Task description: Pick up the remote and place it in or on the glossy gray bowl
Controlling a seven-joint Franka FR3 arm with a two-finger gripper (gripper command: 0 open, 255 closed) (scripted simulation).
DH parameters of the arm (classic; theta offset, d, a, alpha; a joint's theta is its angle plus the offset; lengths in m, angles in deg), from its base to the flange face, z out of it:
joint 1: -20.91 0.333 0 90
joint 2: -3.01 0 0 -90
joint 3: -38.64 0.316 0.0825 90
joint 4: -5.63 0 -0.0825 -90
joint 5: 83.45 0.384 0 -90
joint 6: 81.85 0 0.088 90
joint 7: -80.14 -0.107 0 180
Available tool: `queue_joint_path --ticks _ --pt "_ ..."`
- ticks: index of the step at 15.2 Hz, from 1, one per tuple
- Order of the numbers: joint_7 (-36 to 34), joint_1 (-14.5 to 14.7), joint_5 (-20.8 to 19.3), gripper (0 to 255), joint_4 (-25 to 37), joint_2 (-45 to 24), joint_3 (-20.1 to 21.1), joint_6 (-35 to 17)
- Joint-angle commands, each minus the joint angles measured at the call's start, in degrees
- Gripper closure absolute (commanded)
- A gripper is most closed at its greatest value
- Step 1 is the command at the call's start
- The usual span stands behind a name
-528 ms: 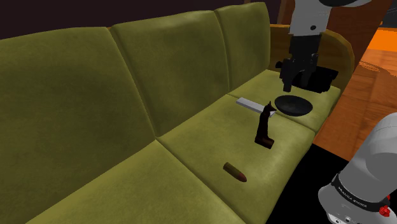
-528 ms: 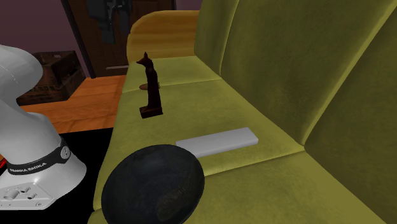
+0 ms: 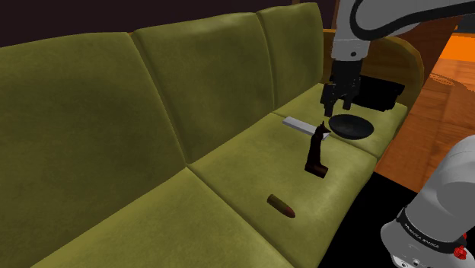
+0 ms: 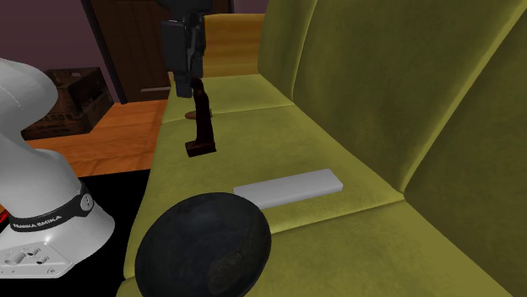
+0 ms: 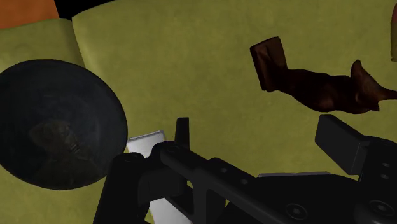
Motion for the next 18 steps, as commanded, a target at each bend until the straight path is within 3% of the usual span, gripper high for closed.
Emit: queue_joint_path --ticks 1,11,18 --pt "1.6 -0.4 -0.9 0 -0.5 -2.9 -1.0 -4.2" --pt "8.2 -1.5 -2.8 0 1.7 -20.8 -5.1 -23.8" --pt "12.7 -1.9 -1.5 0 6.6 -33.4 -7.0 -33.7"
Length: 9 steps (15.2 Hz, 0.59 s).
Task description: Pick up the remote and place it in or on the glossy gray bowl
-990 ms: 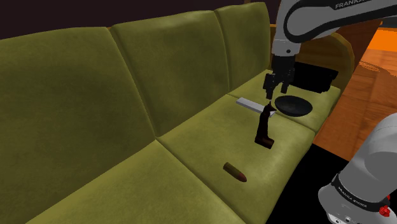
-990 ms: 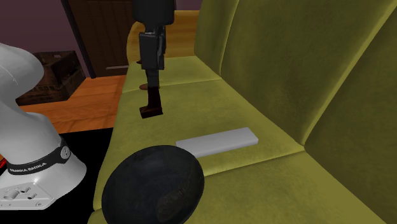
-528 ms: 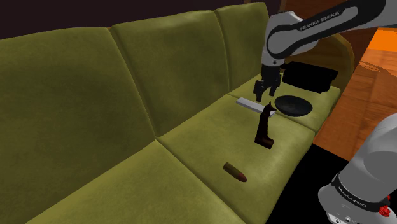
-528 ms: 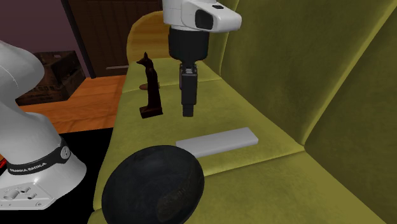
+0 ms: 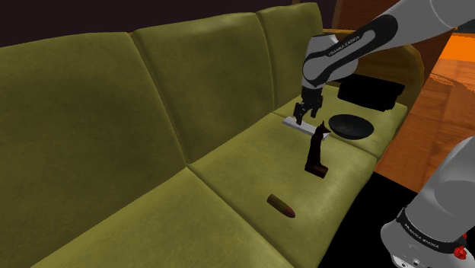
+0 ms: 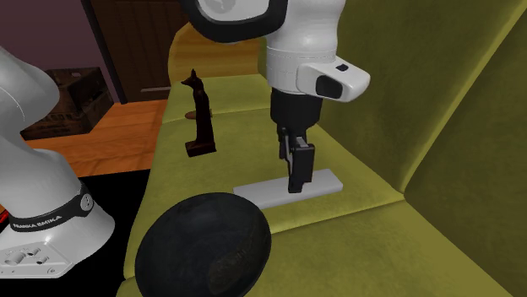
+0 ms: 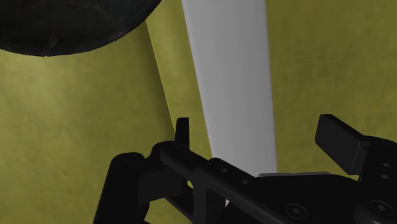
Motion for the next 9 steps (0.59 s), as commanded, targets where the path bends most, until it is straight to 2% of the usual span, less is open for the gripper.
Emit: queue_joint_path --ticks 1,6,9 --pt "0.5 0.0 0.3 0 0.0 -1.6 -0.1 -1.8" --pt "1.0 0.0 1.1 0 -1.4 -4.2 -0.1 -5.8" --pt "1.1 0.0 1.2 0 -1.5 -4.5 -0.1 -6.3"
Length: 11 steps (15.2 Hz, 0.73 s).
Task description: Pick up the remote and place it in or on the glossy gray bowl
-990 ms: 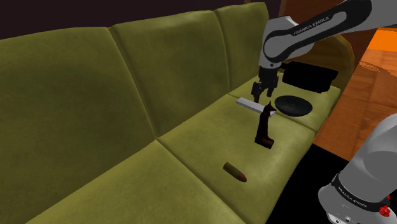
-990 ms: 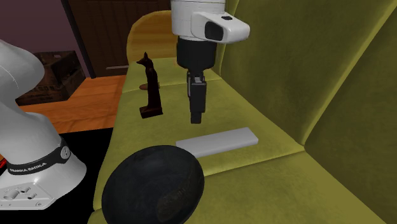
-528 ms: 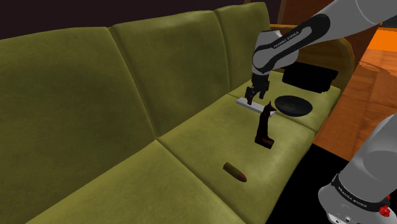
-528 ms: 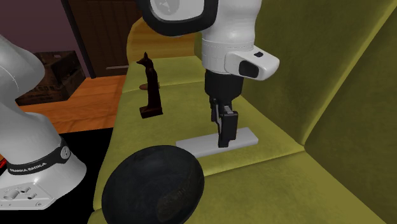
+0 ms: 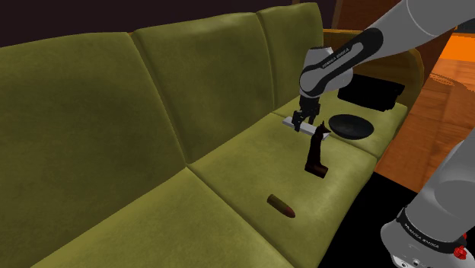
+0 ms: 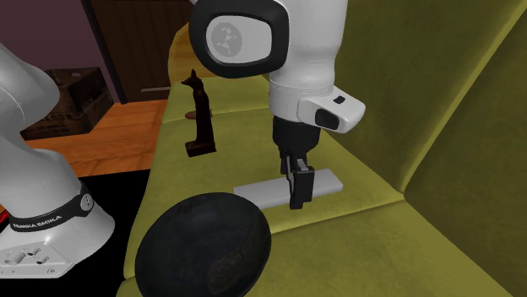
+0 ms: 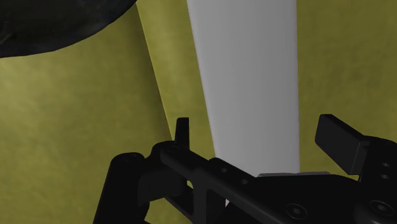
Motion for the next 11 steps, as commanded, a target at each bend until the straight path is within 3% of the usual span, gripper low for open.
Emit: queue_joint_path --ticks 1,6,7,11 --pt "0.1 0.0 0.0 0 0.0 -0.1 0.0 -0.2" --pt "0.0 0.0 0.0 0 0.0 -0.1 0.0 -0.2" --pt "0.0 0.0 0.0 255 0.0 -0.1 0.0 -0.2" --pt "0.0 0.0 0.0 255 0.0 -0.1 0.0 -0.1"
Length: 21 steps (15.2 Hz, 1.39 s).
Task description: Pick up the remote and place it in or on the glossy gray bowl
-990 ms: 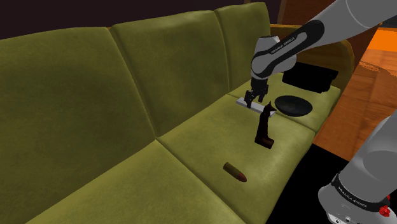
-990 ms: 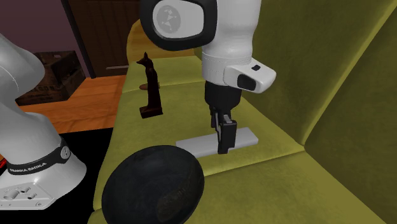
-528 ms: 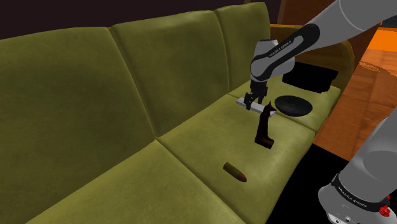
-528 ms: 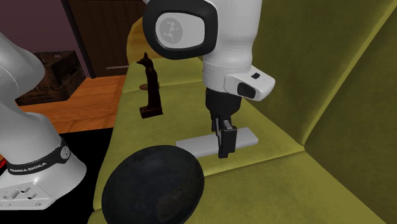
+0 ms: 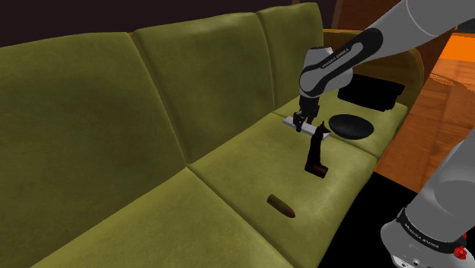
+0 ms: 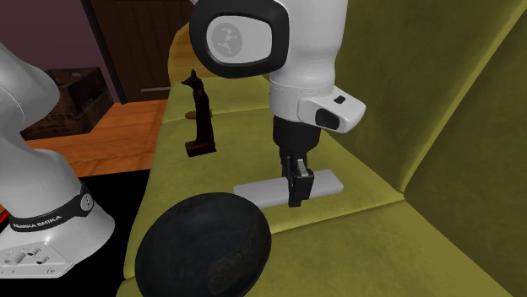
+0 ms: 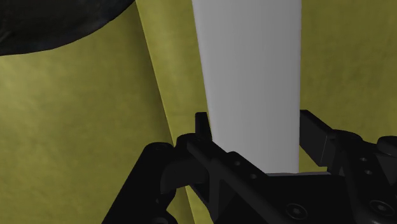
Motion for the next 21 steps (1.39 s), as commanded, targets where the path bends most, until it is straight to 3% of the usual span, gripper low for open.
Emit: queue_joint_path --ticks 1,5,21 --pt "0.0 0.0 0.0 255 0.0 0.0 0.0 0.0" --pt "0.0 0.0 0.0 255 0.0 -0.1 0.0 0.0" --pt "-1.6 -0.1 -1.9 255 5.5 7.1 0.2 12.6"
